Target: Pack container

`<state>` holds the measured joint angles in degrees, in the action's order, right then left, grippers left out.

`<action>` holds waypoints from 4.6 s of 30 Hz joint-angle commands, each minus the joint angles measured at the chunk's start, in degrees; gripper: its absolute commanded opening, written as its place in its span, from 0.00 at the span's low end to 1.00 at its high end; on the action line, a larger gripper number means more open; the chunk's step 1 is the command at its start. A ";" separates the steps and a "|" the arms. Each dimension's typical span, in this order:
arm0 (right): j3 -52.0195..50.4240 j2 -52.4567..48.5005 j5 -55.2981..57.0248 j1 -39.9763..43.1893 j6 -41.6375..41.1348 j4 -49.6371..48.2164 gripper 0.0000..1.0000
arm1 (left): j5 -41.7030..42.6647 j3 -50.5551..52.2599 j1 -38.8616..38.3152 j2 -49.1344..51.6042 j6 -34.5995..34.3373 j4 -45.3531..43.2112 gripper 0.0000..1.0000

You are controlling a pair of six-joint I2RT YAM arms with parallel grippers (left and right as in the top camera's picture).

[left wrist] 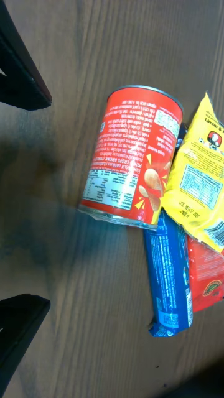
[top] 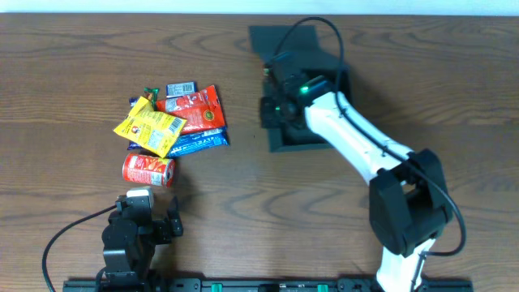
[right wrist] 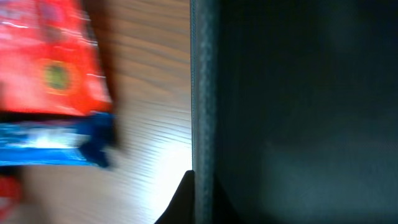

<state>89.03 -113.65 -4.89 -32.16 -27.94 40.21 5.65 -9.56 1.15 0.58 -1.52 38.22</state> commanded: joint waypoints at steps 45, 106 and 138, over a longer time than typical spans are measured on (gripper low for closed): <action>13.55 -0.37 12.11 10.62 0.46 27.61 0.95 | 0.15 0.42 0.37 -0.37 -0.22 -0.07 0.95; 13.40 31.43 2.91 11.47 16.28 30.69 0.99 | 0.15 0.42 0.37 -0.37 -0.22 -0.07 0.95; -15.41 54.82 -9.97 11.45 15.28 31.80 0.99 | 18.14 -4.24 0.33 1.53 -30.95 -14.91 0.96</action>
<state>73.91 -58.85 -13.76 -21.06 -11.75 72.53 25.34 -10.81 1.13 0.99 -35.97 23.75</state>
